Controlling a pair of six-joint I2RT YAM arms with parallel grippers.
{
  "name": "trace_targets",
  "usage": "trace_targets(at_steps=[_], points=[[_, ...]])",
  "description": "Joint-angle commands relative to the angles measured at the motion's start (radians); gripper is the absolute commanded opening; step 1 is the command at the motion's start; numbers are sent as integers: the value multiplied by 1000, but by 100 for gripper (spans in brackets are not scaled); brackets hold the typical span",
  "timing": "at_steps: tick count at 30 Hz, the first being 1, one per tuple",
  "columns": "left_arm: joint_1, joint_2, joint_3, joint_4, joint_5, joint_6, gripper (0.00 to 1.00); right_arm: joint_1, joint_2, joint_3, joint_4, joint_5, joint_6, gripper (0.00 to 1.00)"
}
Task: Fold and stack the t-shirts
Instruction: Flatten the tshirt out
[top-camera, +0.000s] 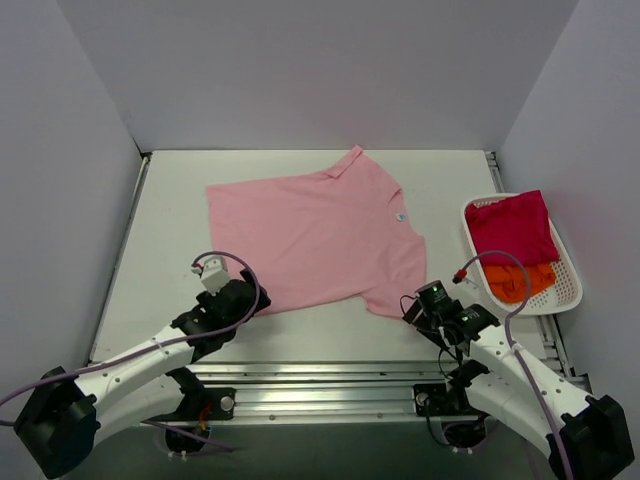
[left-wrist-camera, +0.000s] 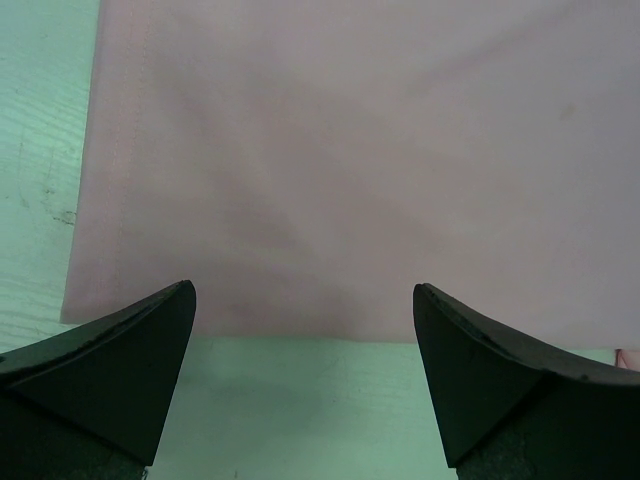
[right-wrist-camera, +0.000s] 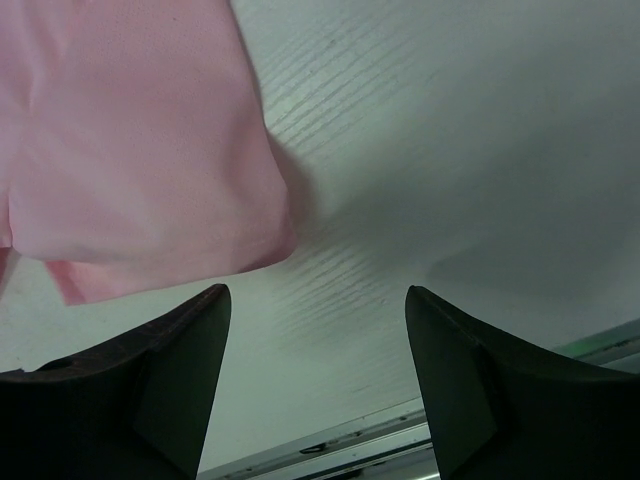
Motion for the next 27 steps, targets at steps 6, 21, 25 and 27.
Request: trace_targets(at_steps=[6, 21, 25, 27], points=[[-6, 28, 34, 29, -63, -15, 99, 8, 109, 26, 126, 47, 5, 66], [5, 123, 37, 95, -92, -3, 99, 8, 328, 78, 292, 59, -55, 18], [6, 108, 31, 90, -108, -8, 99, 8, 330, 75, 301, 55, -63, 0], [6, 100, 22, 84, -118, -18, 99, 8, 328, 74, 304, 55, -64, 0]])
